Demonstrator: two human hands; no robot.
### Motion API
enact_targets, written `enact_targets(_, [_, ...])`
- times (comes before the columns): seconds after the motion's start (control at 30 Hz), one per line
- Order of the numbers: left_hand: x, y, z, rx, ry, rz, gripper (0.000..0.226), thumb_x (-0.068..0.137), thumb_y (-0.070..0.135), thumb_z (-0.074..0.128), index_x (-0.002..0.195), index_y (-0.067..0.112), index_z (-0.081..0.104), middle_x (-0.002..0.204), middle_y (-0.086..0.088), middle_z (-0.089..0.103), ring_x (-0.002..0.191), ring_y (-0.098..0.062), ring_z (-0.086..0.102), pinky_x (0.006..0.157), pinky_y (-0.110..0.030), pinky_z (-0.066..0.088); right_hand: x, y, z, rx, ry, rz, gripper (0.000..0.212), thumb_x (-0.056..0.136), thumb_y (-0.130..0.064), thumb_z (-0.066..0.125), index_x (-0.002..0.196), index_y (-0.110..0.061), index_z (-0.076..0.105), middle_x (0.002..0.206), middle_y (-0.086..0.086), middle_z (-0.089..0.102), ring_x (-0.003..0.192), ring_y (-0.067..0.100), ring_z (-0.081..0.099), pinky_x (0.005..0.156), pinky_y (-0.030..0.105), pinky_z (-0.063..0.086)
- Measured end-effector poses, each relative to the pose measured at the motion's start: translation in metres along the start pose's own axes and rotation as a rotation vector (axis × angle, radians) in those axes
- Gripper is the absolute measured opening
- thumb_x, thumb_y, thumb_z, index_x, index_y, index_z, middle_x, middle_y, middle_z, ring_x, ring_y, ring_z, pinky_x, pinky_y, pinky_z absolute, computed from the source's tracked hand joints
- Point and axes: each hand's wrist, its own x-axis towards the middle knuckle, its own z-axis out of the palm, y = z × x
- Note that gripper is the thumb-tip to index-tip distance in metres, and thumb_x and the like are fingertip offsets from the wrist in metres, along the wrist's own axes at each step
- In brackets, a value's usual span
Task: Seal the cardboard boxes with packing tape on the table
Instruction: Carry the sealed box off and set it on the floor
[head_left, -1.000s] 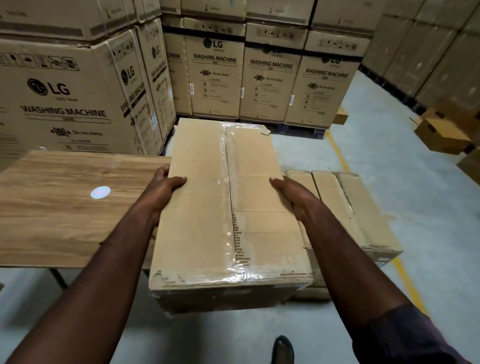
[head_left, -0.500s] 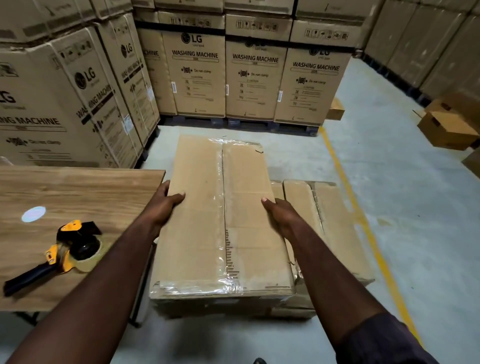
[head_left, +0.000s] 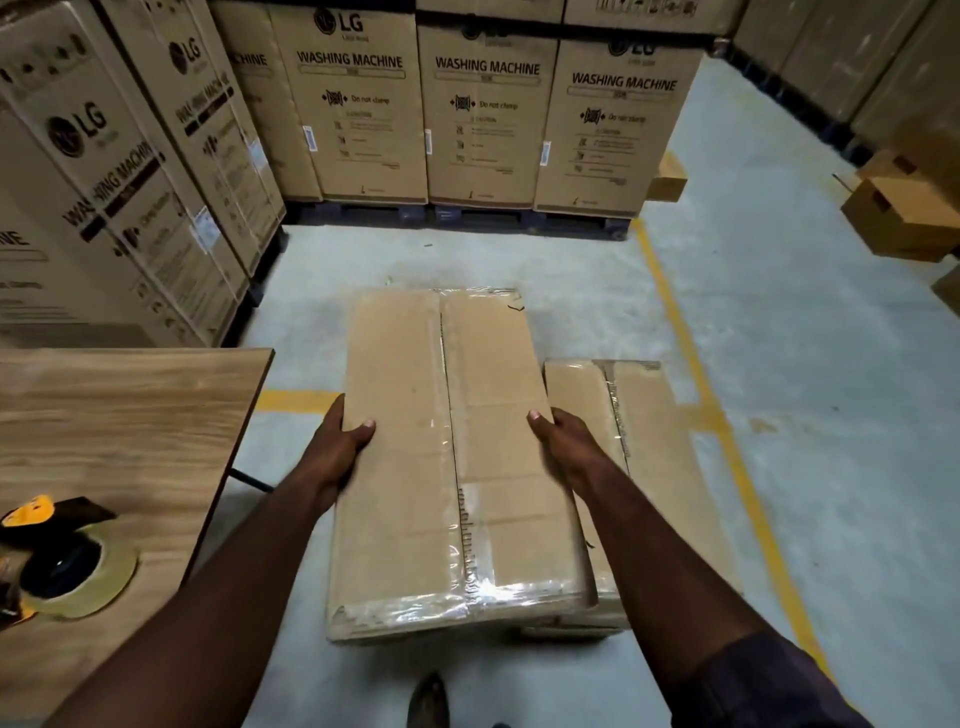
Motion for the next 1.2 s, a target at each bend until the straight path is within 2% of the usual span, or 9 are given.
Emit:
enact_targets(0.13, [0.02,0.0,0.011,-0.007,-0.022,-0.032,0.036,0.101,0.008,0.056,0.122,0.037,0.058,0.118,0.005,0.071,0.107,-0.018,0.07,0.087,-0.039,0.056,0.016,0.013,-0.003,0.006,0.004,0.044,0.029,0.102,-0.017,0.058,0.126,-0.002,0.065,0.12,0.012,0.071,0.11,0.023,0.066,0.095,0.029,0.05])
enact_targets(0.27, [0.035,0.002,0.017,-0.015,-0.037,-0.071,0.038,0.103,0.011,0.053,0.134,0.033,0.053,0.12,0.006,0.07,0.106,-0.016,0.07,0.078,-0.032,0.057,0.032,0.013,-0.003,0.03,0.013,0.052,0.027,0.103,-0.019,0.057,0.126,-0.006,0.065,0.115,0.005,0.071,0.102,0.014,0.066,0.083,0.02,0.049])
enact_targets(0.4, [0.045,0.003,0.024,-0.016,-0.055,-0.09,0.04,0.104,0.012,0.053,0.136,0.035,0.052,0.121,0.006,0.07,0.106,-0.017,0.07,0.081,-0.035,0.057,0.042,0.014,-0.008,0.057,0.025,0.06,0.029,0.103,-0.018,0.058,0.128,-0.006,0.065,0.119,0.007,0.071,0.113,0.02,0.066,0.095,0.029,0.049])
enact_targets(0.57, [0.054,0.008,0.04,-0.027,-0.093,-0.097,0.041,0.103,0.012,0.053,0.136,0.037,0.052,0.121,0.006,0.071,0.107,-0.019,0.071,0.086,-0.041,0.058,0.043,0.016,-0.024,0.065,0.053,0.073,0.027,0.104,-0.014,0.054,0.128,-0.004,0.063,0.117,0.007,0.07,0.094,0.006,0.066,0.072,0.01,0.051])
enact_targets(0.77, [0.053,0.007,0.063,-0.034,-0.144,-0.103,0.041,0.104,0.011,0.052,0.137,0.034,0.051,0.121,0.004,0.071,0.106,-0.019,0.071,0.079,-0.036,0.059,0.044,0.021,-0.048,0.023,0.099,0.069,0.029,0.104,-0.016,0.055,0.13,-0.005,0.063,0.119,0.005,0.07,0.103,0.014,0.066,0.074,0.013,0.048])
enact_targets(0.9, [0.051,0.003,0.065,0.003,-0.145,-0.092,0.041,0.104,0.012,0.052,0.139,0.032,0.049,0.122,0.004,0.07,0.106,-0.018,0.071,0.078,-0.032,0.058,0.038,0.02,-0.052,-0.005,0.109,0.07,0.027,0.104,-0.016,0.055,0.127,-0.005,0.063,0.113,0.003,0.068,0.088,-0.001,0.061,0.063,0.003,0.045])
enact_targets(0.97, [0.049,0.002,0.061,0.046,-0.132,-0.075,0.04,0.103,0.014,0.055,0.139,0.031,0.048,0.124,0.005,0.068,0.109,-0.016,0.069,0.083,-0.033,0.057,0.036,0.021,-0.048,-0.041,0.105,0.061,0.029,0.103,-0.021,0.057,0.127,-0.006,0.064,0.115,0.003,0.069,0.091,0.003,0.063,0.066,0.007,0.046])
enact_targets(1.07, [0.042,-0.005,0.054,0.104,-0.111,-0.065,0.038,0.103,0.016,0.056,0.138,0.029,0.048,0.125,0.005,0.067,0.112,-0.016,0.066,0.089,-0.034,0.055,0.032,0.022,-0.043,-0.076,0.11,0.053,0.032,0.102,-0.025,0.059,0.128,-0.007,0.065,0.12,0.005,0.071,0.102,0.015,0.065,0.08,0.022,0.047])
enact_targets(1.2, [0.025,-0.017,0.049,0.121,-0.088,-0.07,0.037,0.102,0.016,0.056,0.139,0.023,0.051,0.124,0.002,0.068,0.11,-0.018,0.068,0.093,-0.039,0.055,0.023,0.024,-0.04,-0.126,0.151,0.054,0.032,0.102,-0.028,0.059,0.125,-0.008,0.066,0.118,0.007,0.07,0.108,0.022,0.065,0.089,0.028,0.045])
